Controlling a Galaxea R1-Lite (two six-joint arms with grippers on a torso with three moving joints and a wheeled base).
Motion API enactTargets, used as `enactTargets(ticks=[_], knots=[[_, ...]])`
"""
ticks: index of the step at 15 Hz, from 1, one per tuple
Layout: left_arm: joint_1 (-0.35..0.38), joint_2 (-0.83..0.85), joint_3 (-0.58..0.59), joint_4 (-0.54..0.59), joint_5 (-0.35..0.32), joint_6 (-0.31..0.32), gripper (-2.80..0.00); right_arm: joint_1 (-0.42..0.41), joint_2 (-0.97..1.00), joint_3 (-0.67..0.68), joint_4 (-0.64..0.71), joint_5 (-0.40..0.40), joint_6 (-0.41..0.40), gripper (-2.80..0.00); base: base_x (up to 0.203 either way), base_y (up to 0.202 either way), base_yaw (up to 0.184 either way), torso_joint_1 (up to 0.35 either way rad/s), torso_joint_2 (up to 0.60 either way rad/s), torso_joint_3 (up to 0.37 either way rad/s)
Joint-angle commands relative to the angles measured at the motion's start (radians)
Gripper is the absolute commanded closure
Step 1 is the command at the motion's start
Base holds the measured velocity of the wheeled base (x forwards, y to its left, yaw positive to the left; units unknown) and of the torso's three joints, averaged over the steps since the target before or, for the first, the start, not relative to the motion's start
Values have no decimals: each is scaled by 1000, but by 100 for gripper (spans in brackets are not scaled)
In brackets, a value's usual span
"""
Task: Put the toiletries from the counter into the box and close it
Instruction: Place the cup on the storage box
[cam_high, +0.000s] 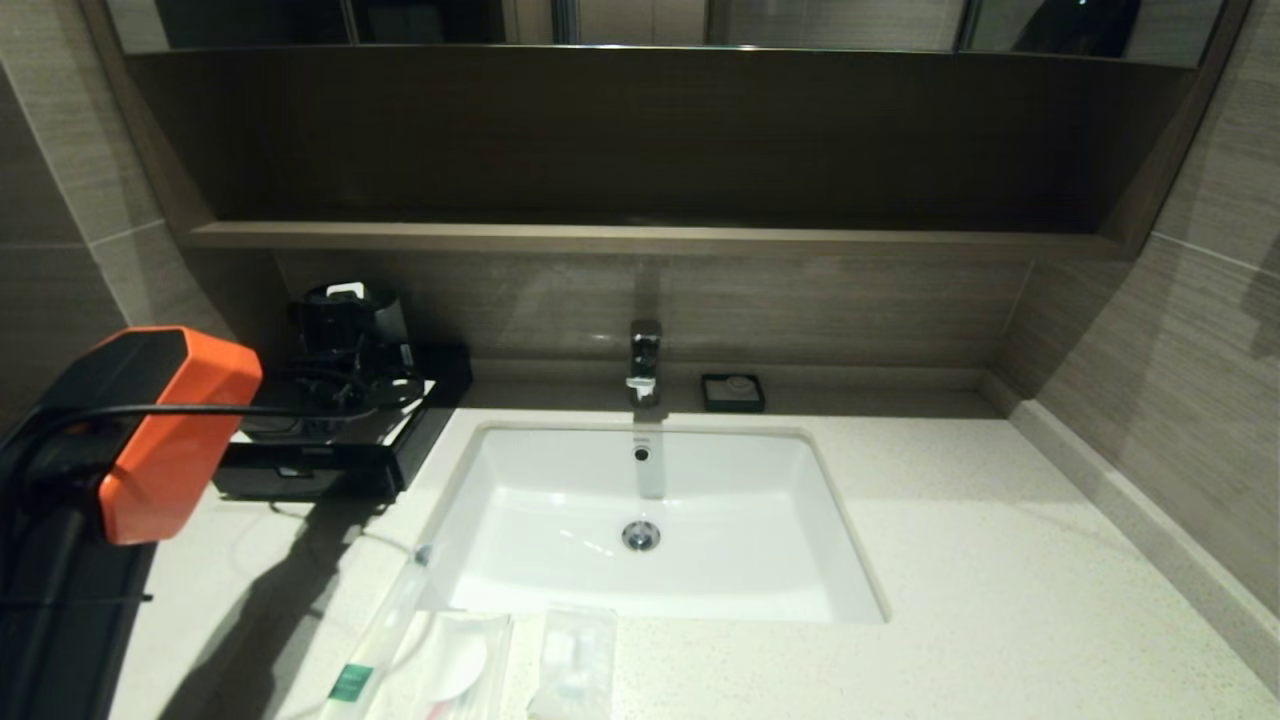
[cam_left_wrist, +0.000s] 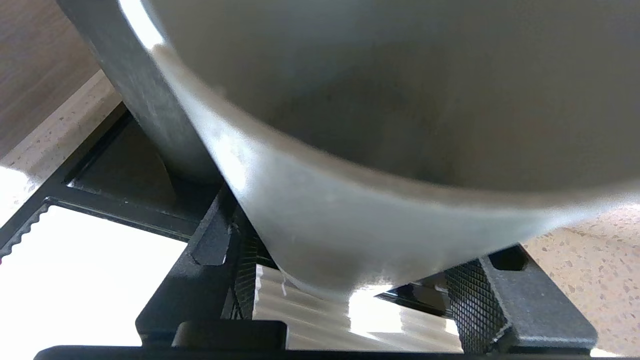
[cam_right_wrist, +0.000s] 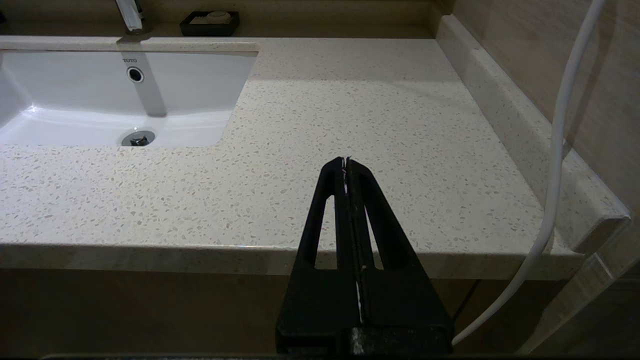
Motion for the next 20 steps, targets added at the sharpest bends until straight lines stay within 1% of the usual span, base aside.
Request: enactTargets(ticks=[1,2,3,14,17,20], knots=[[-1,0,0,-4,2,-1,0,0,-2,2,-1,0,-1,0,0,0,0,0,0,0],[0,2,1,-4,2,0,0,0,-2,2,-1,0,0,0,0,0,0,0,0,0],[-1,0,4,-4,2,0,-280,0,-2,2,-1,0,0,0,0,0,0,0,0,0],[1,-8,13,-14,2,0,-280,0,-2,2,-1,0,0,0,0,0,0,0,0,0],[1,-41,49,-25,2,-2,-280,0,-2,2,-1,0,0,0,0,0,0,0,0,0],[1,-107,138,-54,2,-17,-280,0,-2,2,-1,0,-1,0,0,0,0,0,0,0]])
